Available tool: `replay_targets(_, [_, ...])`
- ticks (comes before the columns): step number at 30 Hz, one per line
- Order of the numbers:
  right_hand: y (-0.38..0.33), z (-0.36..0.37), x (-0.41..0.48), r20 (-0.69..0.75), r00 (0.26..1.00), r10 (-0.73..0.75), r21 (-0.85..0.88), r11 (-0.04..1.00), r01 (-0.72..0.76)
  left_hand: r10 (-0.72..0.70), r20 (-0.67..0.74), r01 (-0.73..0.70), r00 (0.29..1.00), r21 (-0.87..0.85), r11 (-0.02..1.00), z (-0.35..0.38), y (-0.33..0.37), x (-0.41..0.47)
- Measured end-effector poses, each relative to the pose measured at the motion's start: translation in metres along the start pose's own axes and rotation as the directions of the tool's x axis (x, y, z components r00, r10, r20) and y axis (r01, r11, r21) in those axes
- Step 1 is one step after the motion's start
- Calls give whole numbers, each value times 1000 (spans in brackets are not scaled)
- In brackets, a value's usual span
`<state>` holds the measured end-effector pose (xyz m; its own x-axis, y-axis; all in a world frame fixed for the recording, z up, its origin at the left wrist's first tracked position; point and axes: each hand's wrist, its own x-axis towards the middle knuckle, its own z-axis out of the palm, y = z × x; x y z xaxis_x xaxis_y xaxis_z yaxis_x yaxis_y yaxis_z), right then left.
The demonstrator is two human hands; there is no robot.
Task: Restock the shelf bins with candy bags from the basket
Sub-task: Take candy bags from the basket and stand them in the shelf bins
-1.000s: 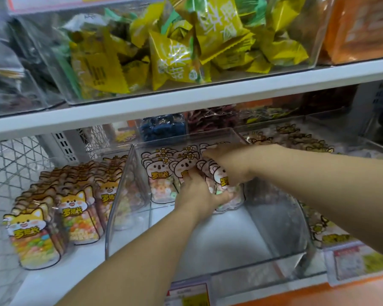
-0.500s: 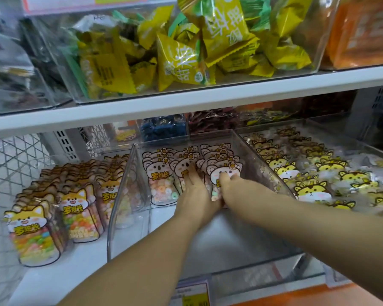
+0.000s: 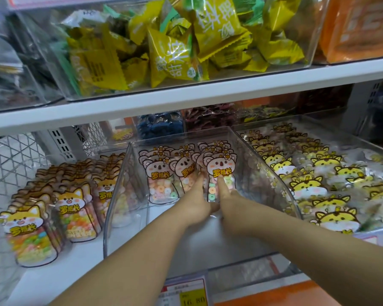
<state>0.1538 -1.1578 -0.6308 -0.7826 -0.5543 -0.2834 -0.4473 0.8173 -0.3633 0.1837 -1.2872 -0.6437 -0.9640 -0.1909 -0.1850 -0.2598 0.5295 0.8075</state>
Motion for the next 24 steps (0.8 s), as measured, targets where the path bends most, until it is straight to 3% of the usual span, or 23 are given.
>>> replay_targets(4, [-1,-1,-3,-31,999,-13,47,999,15,29,-105,-47,994,-177,983,1,4,1])
replay_targets(10, [0,-3,-7,-71,997,-25,54,998,29,-8,-245,-46,970,-215,976,0,18,8])
replay_targets(14, [-1,-3,-9,-57,998,-13,65,998,17,-18,-185,1,983,-92,996,-7,19,9])
replay_targets(19, [-1,-3,-9,-59,998,0,68,998,4,-58,-388,157,920,229,961,-21,8,-6])
replay_targets(24, [-1,-4,-11,-66,998,4,61,998,0,-82,-379,204,922,295,933,-22,10,-10])
